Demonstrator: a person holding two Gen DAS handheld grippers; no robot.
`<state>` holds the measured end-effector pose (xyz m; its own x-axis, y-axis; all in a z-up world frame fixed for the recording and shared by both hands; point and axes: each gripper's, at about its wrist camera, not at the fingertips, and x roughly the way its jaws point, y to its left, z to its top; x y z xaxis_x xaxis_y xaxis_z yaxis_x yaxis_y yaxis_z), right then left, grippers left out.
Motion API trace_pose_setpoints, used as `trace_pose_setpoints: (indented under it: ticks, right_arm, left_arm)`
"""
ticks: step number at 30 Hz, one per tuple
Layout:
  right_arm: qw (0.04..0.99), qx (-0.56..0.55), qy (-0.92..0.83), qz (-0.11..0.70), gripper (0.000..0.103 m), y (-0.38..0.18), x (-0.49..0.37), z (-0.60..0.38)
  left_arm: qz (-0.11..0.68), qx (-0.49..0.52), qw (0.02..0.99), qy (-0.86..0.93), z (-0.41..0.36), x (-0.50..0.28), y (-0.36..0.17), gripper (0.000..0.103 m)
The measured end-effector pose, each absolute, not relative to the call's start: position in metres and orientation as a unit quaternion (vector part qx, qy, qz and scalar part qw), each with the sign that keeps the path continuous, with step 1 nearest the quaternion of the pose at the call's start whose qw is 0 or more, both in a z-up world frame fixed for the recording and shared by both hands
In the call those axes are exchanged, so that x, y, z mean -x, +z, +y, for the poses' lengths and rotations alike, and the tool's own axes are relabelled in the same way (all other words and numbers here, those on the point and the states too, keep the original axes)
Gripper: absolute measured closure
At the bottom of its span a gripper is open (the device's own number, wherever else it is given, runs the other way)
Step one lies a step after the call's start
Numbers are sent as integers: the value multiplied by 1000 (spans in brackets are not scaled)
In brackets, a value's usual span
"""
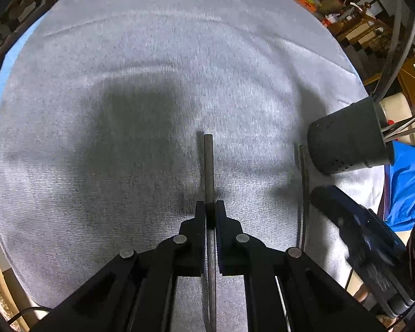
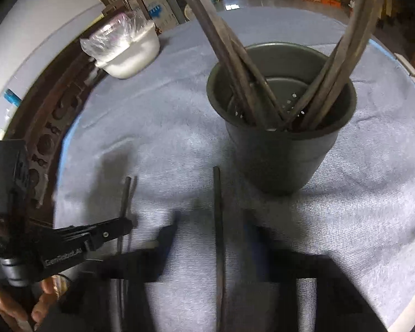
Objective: Organize utensils
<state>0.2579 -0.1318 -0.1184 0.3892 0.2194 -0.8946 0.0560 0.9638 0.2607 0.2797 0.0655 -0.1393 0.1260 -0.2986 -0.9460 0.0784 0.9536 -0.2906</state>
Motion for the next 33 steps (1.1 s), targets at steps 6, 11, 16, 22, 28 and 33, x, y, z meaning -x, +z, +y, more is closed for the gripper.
trace_pose_setpoints:
  ticks: [6,11,16,22,28,33]
  right_arm:
    - [809,-132,41,571,77,-139,-268,-132]
    - [808,-132,37,573,91,-140,-268,-138]
    - [809,-153,44,565,95,-140,-264,-146]
    - [830,-159,73,530,95,-119,-250,-144]
    - [850,-203,115,472,95,-87,-228,-156]
    - [878,-213,127,409,95,-56,-213,-163]
  left_arm:
    - [656,86,739,-125,65,-282,-146,95]
    - [657,89,739,-120,62,-295,-147,95]
    - [648,78,749,-116,54,-301,-147,95]
    - [630,73,766,-104,54,-290,-139,96]
    - [579,76,804,-107,56,-275,-92,97]
    - [512,67,848,-118,52,-262,-39,97]
